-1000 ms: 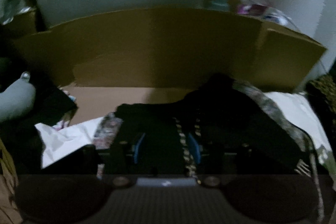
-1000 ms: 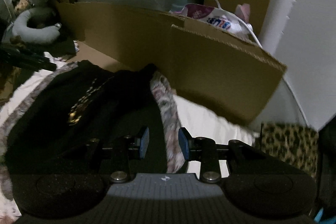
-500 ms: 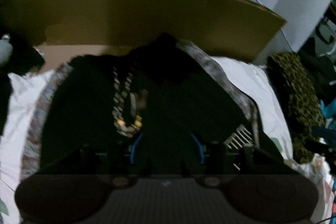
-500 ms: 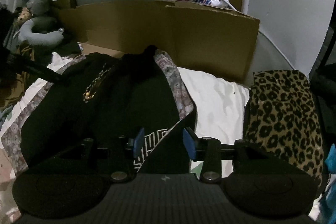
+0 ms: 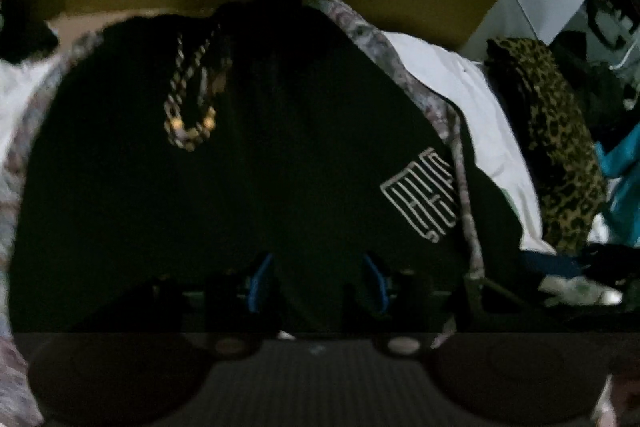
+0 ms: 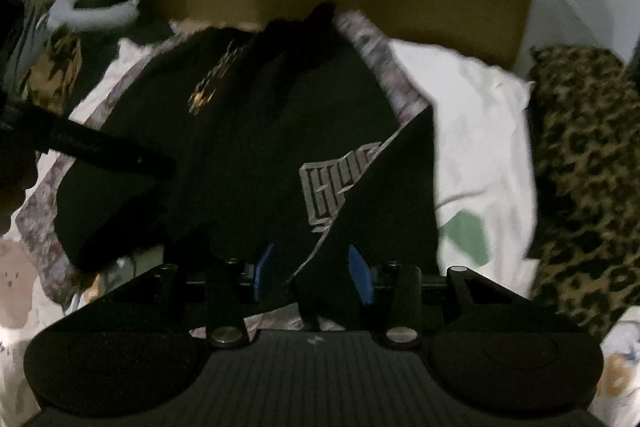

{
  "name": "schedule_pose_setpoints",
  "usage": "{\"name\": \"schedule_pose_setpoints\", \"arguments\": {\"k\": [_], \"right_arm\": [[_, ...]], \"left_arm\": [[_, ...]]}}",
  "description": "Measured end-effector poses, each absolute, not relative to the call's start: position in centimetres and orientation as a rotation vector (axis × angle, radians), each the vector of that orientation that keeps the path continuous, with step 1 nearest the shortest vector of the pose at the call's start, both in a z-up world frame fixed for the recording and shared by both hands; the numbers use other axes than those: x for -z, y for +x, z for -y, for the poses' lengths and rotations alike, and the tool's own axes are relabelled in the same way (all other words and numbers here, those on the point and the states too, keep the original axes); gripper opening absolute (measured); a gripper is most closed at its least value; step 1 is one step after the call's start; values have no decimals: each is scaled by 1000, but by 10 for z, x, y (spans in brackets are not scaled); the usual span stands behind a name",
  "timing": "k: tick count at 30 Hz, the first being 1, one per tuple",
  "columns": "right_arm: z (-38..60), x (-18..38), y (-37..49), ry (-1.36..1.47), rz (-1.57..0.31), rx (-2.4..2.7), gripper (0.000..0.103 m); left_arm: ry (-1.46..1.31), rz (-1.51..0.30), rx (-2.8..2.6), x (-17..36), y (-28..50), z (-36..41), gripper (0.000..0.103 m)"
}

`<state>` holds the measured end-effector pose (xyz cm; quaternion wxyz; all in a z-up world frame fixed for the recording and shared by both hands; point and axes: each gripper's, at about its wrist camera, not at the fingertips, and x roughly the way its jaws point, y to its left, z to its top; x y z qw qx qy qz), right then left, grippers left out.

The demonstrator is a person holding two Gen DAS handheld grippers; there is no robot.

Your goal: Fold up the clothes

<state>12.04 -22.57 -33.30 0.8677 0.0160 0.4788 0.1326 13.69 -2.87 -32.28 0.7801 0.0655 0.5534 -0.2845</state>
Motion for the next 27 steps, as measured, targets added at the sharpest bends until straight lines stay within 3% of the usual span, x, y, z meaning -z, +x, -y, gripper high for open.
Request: {"name": "schedule_pose_setpoints", "arguments": {"k": [19, 22, 27], "right_arm": [[199, 390, 133, -15, -1053, -199, 46], [201, 392, 133, -31, -1064, -206, 23], [221, 385, 132, 59, -1103, -222, 6]], "left_arm": [[53, -1318, 571, 359, 127, 24, 52], [46, -1345, 560, 363, 125, 21, 52], [41, -1390, 553, 369, 119, 18, 52]]}}
